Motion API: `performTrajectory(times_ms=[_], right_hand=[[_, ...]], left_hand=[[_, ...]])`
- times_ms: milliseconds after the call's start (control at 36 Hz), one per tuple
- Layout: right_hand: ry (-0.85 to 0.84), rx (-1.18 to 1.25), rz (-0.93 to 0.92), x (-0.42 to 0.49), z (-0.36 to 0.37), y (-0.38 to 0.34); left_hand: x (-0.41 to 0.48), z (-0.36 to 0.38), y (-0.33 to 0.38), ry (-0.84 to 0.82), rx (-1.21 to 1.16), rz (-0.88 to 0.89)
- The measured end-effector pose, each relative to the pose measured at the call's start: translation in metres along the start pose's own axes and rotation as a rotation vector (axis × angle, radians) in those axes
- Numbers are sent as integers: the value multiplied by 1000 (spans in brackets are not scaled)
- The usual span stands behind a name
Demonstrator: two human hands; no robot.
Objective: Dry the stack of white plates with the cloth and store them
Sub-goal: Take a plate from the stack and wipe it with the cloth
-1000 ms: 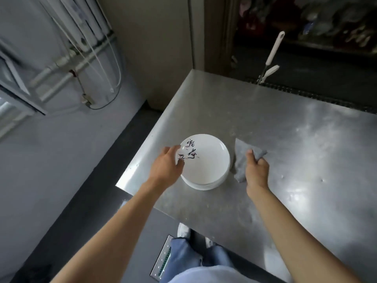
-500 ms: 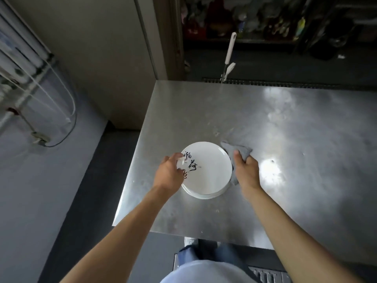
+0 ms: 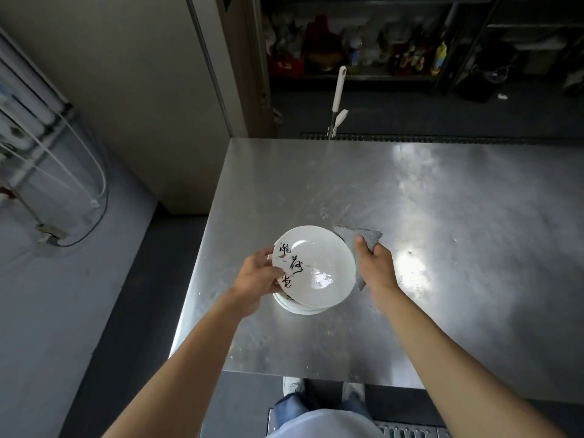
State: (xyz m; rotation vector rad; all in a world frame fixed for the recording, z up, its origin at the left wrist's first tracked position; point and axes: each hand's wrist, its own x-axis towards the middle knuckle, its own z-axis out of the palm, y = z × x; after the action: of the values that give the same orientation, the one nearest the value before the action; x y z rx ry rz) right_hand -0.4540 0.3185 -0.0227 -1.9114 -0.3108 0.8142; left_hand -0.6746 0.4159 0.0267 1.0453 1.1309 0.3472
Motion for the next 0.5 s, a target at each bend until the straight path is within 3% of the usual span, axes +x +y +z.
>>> performTrajectory(times_ms=[194, 500], right_hand=[[40, 7, -67, 5, -33, -5], [186, 3, -217, 20, -123, -16]], left_hand=[[-6, 23, -6, -29, -126, -42], [-9, 130, -1, -148, -137, 21]])
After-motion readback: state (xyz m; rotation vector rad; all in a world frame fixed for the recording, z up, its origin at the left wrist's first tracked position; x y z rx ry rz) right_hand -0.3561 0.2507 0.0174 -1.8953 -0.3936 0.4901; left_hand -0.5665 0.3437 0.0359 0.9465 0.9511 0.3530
